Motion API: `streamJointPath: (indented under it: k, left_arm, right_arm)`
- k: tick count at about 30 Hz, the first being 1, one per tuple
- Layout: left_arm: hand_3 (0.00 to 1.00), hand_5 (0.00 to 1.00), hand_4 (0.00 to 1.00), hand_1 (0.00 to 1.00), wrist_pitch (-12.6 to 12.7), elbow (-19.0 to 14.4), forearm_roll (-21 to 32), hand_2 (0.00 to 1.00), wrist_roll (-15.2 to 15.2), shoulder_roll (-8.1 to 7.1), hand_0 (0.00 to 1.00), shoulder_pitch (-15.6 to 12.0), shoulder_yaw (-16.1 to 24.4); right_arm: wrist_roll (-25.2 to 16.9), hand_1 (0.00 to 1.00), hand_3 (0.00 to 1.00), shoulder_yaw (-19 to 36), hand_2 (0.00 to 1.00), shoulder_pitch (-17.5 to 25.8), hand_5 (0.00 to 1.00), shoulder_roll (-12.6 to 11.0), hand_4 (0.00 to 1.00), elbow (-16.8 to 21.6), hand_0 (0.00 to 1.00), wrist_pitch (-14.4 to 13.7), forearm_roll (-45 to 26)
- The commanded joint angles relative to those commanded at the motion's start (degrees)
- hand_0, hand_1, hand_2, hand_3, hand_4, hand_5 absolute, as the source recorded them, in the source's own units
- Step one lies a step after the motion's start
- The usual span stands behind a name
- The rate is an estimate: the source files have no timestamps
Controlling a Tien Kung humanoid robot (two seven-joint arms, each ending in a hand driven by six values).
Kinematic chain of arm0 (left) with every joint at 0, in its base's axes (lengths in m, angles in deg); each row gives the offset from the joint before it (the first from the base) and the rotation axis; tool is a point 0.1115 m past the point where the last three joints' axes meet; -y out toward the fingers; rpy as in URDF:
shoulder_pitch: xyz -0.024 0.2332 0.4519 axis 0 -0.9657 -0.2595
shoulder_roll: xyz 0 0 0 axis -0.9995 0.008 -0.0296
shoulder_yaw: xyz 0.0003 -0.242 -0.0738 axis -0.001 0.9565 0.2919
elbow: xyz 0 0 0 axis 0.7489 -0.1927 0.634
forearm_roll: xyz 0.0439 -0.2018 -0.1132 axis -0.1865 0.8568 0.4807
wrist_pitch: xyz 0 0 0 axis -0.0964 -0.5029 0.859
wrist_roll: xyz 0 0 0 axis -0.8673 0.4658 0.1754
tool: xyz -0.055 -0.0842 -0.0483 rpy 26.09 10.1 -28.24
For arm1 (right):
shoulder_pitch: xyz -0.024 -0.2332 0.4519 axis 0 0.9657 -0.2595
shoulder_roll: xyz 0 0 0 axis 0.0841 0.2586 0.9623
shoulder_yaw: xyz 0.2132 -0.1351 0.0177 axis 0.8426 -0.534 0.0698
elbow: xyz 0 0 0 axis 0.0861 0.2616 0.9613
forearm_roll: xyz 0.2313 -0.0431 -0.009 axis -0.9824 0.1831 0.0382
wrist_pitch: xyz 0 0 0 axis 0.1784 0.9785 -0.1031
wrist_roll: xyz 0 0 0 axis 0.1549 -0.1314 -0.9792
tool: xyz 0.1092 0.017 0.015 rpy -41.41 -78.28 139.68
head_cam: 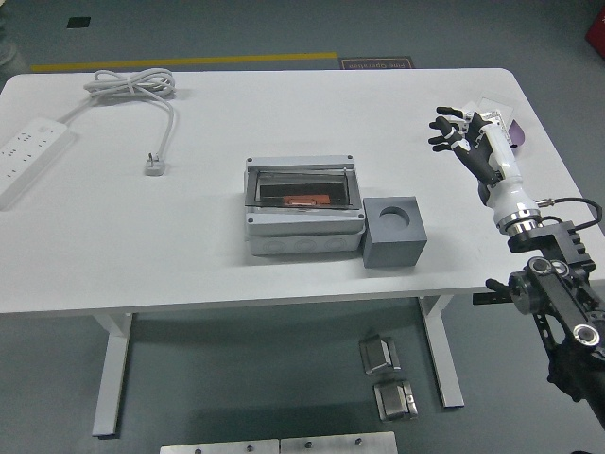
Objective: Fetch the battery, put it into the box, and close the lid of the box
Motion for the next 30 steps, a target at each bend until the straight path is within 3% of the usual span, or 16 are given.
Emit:
streamJointPath:
  k: [8, 12, 20, 21, 26, 27, 30]
  left_arm:
    - [0.671, 0.203, 0.699, 0.63, -0.06, 0.0, -0.49, 0.63, -0.09, 0.33, 0.611, -0.24, 0.61]
    - [0.67, 0.202, 0.698, 0.63, -0.05, 0.0, -0.58, 0.63, -0.03, 0.36, 0.611, -0.23, 0.8]
    - [0.671, 0.203, 0.699, 0.63, -0.01, 0.0, -0.58, 0.63, 0.16, 0.56, 0.611, -0.01, 0.82]
    - [0.67, 0.204, 0.699, 0.63, -0.01, 0.0, -0.63, 0.63, 0.16, 0.6, 0.611, 0.01, 0.86]
    - [0.67, 0.204, 0.699, 0.63, -0.01, 0.0, -0.89, 0.63, 0.15, 0.81, 0.611, 0.06, 1.13]
    - [0.671, 0.204, 0.699, 0.63, -0.01, 0.0, -0.89, 0.631, 0.15, 0.85, 0.611, 0.07, 1.12]
    - [0.671, 0.204, 0.699, 0.63, -0.01, 0.0, -0.82, 0.631, 0.16, 0.94, 0.611, 0.1, 1.06]
  right_arm:
    - [0.82, 0.545, 0.661, -0.49, 0.625, 0.67, 0.668, 0.68, 0.896, 0.25, 0.55, 2.1, -8.25]
    - [1.58, 0.558, 0.662, -0.61, 0.629, 1.27, 0.667, 0.8, 0.893, 0.17, 0.565, 3.01, -9.19]
    - [2.77, 0.569, 0.671, -1.15, 0.638, 2.43, 0.657, 1.81, 0.884, 0.46, 0.571, 7.9, -13.31]
    - [2.83, 0.62, 0.716, -1.09, 0.686, 2.5, 0.662, 1.87, 0.883, 0.51, 0.601, 8.24, -13.35]
    - [3.05, 0.62, 0.716, -0.78, 0.686, 2.66, 0.662, 1.9, 0.883, 0.64, 0.601, 9.29, -13.18]
    - [3.08, 0.747, 0.833, -0.75, 0.797, 2.67, 0.762, 1.89, 0.916, 0.65, 0.768, 9.44, -13.15]
    - [3.18, 0.747, 0.833, -0.71, 0.797, 2.68, 0.762, 1.86, 0.916, 0.7, 0.768, 9.69, -13.06]
